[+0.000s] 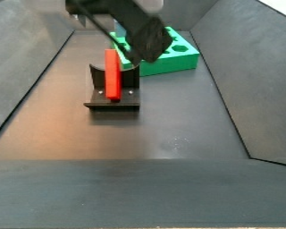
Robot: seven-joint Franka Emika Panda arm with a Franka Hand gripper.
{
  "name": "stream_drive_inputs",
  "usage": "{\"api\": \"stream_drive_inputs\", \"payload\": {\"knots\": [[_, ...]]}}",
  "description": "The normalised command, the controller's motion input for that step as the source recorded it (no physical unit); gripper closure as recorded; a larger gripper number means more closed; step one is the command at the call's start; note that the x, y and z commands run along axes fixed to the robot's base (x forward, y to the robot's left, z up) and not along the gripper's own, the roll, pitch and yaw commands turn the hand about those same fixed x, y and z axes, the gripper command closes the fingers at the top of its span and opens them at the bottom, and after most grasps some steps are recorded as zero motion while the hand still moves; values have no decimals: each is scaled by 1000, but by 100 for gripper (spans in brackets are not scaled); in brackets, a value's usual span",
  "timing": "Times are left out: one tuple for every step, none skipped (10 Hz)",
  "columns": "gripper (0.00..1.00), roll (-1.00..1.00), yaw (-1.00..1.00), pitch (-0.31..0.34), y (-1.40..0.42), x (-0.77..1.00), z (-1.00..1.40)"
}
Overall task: Pick up the double-square object. Move up. Place the double-square object on the fixture. Regrasp the double-square object. Move to above the board. Insert the double-square object.
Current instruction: Regrasp the double-square object.
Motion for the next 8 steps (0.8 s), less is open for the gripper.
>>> {"api": "stream_drive_inputs", "payload": {"knots": [[0,1000,34,37,-889,-104,397],[0,1000,35,36,-841,-97,318],[0,1000,34,28,-709,-110,219],[0,1000,33,20,-500,-82,73],[0,1000,34,20,-318,-47,42],[0,1000,34,22,-123,-21,27],[0,1000,34,23,-42,-6,16],[0,1000,35,23,-42,4,-2]]}}
